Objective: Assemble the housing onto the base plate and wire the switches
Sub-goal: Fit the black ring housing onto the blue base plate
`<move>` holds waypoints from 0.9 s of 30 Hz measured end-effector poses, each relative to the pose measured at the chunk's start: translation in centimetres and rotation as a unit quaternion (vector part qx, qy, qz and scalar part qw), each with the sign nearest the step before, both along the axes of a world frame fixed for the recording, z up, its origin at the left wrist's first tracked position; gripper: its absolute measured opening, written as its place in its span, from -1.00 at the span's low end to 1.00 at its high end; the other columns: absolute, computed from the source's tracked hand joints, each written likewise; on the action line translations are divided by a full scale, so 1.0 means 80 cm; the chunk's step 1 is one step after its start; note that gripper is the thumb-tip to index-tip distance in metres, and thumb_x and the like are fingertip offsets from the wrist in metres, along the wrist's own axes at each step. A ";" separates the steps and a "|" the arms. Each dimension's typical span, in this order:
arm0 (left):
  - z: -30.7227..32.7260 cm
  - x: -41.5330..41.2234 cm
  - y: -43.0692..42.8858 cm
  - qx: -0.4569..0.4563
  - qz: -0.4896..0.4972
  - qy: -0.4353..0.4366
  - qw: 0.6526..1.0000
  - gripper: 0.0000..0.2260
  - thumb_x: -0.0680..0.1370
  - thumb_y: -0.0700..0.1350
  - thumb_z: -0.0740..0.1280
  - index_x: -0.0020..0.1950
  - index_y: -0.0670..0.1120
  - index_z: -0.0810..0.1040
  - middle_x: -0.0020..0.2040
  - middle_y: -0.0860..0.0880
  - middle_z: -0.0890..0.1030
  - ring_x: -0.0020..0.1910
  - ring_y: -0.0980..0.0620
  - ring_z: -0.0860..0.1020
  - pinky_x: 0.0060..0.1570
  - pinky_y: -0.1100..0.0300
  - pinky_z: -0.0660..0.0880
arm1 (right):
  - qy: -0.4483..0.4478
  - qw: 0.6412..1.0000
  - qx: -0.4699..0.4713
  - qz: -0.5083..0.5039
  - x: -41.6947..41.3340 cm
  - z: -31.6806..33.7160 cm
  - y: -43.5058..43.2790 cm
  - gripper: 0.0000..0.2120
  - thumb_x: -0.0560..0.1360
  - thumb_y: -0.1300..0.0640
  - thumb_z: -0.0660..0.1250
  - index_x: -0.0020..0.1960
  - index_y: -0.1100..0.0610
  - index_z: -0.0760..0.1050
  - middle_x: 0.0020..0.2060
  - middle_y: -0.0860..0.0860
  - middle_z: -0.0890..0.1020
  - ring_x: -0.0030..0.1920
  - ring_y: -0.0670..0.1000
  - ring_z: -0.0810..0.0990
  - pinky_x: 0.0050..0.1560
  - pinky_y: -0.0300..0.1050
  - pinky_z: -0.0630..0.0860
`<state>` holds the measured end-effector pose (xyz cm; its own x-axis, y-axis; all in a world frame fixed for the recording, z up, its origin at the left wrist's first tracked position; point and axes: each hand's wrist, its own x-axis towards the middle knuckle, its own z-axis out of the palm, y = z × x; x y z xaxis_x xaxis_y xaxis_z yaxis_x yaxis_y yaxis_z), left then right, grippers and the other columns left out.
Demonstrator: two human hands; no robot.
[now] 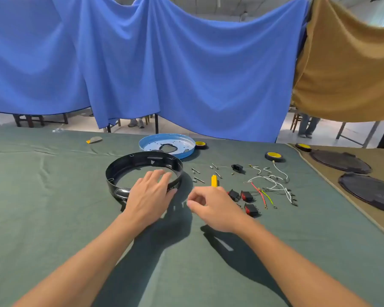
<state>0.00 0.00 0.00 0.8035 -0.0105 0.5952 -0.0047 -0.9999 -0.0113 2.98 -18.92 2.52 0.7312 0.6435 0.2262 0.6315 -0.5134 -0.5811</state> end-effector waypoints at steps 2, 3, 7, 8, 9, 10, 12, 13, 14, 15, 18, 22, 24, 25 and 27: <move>-0.002 0.011 0.005 -0.001 0.033 0.015 0.999 -0.64 0.59 0.10 0.29 0.26 -0.11 0.53 0.17 -0.06 0.59 0.14 -0.11 0.55 -0.09 -0.01 0.55 | 0.003 1.000 0.017 -0.021 0.023 0.004 0.012 -0.88 0.54 0.11 0.27 -0.13 0.03 0.57 -0.27 -0.10 0.62 -0.23 -0.16 0.53 -0.19 -0.25 0.42; -0.006 0.017 0.007 0.014 0.043 0.009 0.999 -0.65 0.59 0.12 0.27 0.24 -0.08 0.54 0.13 -0.03 0.60 0.11 -0.08 0.56 -0.19 0.02 0.55 | -0.001 0.999 0.013 -0.030 0.037 0.006 0.018 -0.88 0.54 0.11 0.27 -0.13 0.04 0.57 -0.27 -0.09 0.62 -0.21 -0.13 0.54 -0.16 -0.21 0.45; -0.017 0.025 0.016 0.074 0.046 -0.005 0.996 -0.82 0.51 0.02 0.43 -0.18 -0.06 0.58 -0.35 0.00 0.56 -0.35 -0.07 0.57 -0.51 0.12 0.41 | -0.018 0.999 -0.015 -0.045 0.085 0.010 0.044 -0.87 0.55 0.11 0.25 -0.14 0.01 0.54 -0.25 -0.10 0.60 -0.14 -0.07 0.52 -0.08 -0.15 0.43; -0.020 0.026 0.022 0.080 0.042 -0.019 0.996 -0.80 0.52 -0.02 0.43 -0.25 -0.07 0.55 -0.45 0.01 0.51 -0.44 -0.08 0.54 -0.52 0.13 0.38 | -0.028 0.998 -0.025 -0.042 0.096 0.011 0.050 -0.87 0.55 0.11 0.23 -0.13 0.01 0.53 -0.23 -0.09 0.59 -0.14 -0.08 0.51 -0.09 -0.17 0.41; -0.023 0.027 0.029 0.086 0.042 -0.035 0.995 -0.78 0.54 -0.03 0.39 -0.28 -0.06 0.52 -0.49 0.01 0.47 -0.48 -0.09 0.51 -0.52 0.14 0.37 | -0.036 0.998 -0.030 -0.042 0.108 0.011 0.058 -0.87 0.56 0.12 0.22 -0.13 0.01 0.51 -0.22 -0.08 0.58 -0.14 -0.08 0.51 -0.11 -0.17 0.40; -0.025 0.028 0.036 0.093 0.042 -0.046 0.994 -0.76 0.56 -0.03 0.32 -0.29 -0.06 0.51 -0.51 0.02 0.45 -0.49 -0.09 0.49 -0.52 0.13 0.37 | -0.045 0.997 -0.034 -0.044 0.119 0.013 0.066 -0.87 0.56 0.12 0.22 -0.12 0.01 0.50 -0.20 -0.06 0.58 -0.13 -0.06 0.51 -0.11 -0.16 0.42; -0.029 0.029 0.048 0.103 0.040 -0.059 0.992 -0.73 0.58 0.00 0.23 -0.30 -0.05 0.50 -0.52 0.02 0.42 -0.50 -0.09 0.47 -0.51 0.12 0.35 | -0.067 0.996 -0.045 -0.045 0.139 0.015 0.081 -0.88 0.56 0.12 0.20 -0.10 0.03 0.49 -0.16 -0.04 0.58 -0.09 0.00 0.52 -0.07 -0.07 0.48; -0.030 0.030 0.054 0.105 0.039 -0.064 0.992 -0.73 0.57 0.00 0.23 -0.30 -0.05 0.50 -0.52 0.02 0.41 -0.50 -0.08 0.46 -0.51 0.11 0.35 | -0.084 0.994 -0.052 -0.047 0.150 0.016 0.090 -0.88 0.57 0.13 0.20 -0.08 0.05 0.50 -0.14 -0.04 0.57 -0.06 0.02 0.52 -0.04 -0.03 0.50; -0.031 0.030 0.060 0.103 0.041 -0.065 0.992 -0.73 0.57 -0.01 0.25 -0.30 -0.05 0.50 -0.52 0.02 0.40 -0.50 -0.08 0.45 -0.51 0.10 0.35 | -0.103 0.992 -0.061 -0.049 0.161 0.016 0.098 -0.88 0.57 0.13 0.19 -0.05 0.07 0.50 -0.11 -0.03 0.56 -0.04 0.03 0.50 0.00 0.01 0.51; -0.031 0.031 0.067 0.100 0.044 -0.065 0.992 -0.74 0.56 0.00 0.26 -0.30 -0.05 0.51 -0.52 0.02 0.41 -0.49 -0.08 0.45 -0.51 0.10 0.37 | -0.122 0.989 -0.070 -0.054 0.171 0.017 0.107 -0.86 0.57 0.13 0.17 0.00 0.08 0.51 -0.06 -0.01 0.55 0.00 0.04 0.49 0.03 0.04 0.51; -0.029 0.035 0.083 0.087 0.058 -0.057 0.993 -0.73 0.57 0.02 0.23 -0.29 -0.04 0.52 -0.51 0.03 0.44 -0.47 -0.07 0.49 -0.48 0.10 0.41 | -0.159 0.980 -0.106 -0.060 0.198 0.016 0.131 -0.76 0.57 0.15 0.14 0.20 0.10 0.46 0.13 0.04 0.52 0.17 0.06 0.43 0.11 0.09 0.49; -0.026 0.041 0.090 0.065 0.065 -0.055 0.994 -0.73 0.56 0.03 0.22 -0.29 -0.03 0.53 -0.50 0.03 0.46 -0.45 -0.07 0.51 -0.47 0.10 0.40 | -0.185 0.962 -0.195 -0.047 0.225 0.011 0.161 -0.66 0.58 0.18 0.14 0.35 0.11 0.34 0.31 0.06 0.44 0.28 0.10 0.38 0.14 0.08 0.45; -0.026 0.041 0.091 0.059 0.067 -0.053 0.995 -0.73 0.55 0.05 0.22 -0.28 -0.01 0.53 -0.49 0.03 0.47 -0.44 -0.06 0.51 -0.46 0.11 0.39 | -0.192 0.953 -0.232 -0.043 0.235 0.006 0.173 -0.65 0.58 0.19 0.16 0.35 0.11 0.33 0.32 0.07 0.44 0.27 0.12 0.40 0.14 0.08 0.43; -0.027 0.042 0.092 0.058 0.067 -0.050 0.995 -0.74 0.56 0.06 0.22 -0.27 -0.01 0.53 -0.49 0.04 0.47 -0.43 -0.06 0.52 -0.46 0.12 0.38 | -0.201 0.948 -0.244 -0.040 0.239 0.003 0.180 -0.67 0.57 0.20 0.17 0.33 0.11 0.35 0.29 0.08 0.46 0.24 0.13 0.41 0.11 0.06 0.42; -0.028 0.042 0.093 0.058 0.069 -0.049 0.995 -0.74 0.55 0.07 0.23 -0.26 0.01 0.55 -0.49 0.04 0.48 -0.43 -0.05 0.52 -0.45 0.13 0.35 | -0.239 0.933 -0.267 -0.041 0.244 -0.001 0.192 -0.75 0.55 0.22 0.21 0.22 0.11 0.39 0.18 0.09 0.52 0.14 0.13 0.45 0.01 0.01 0.37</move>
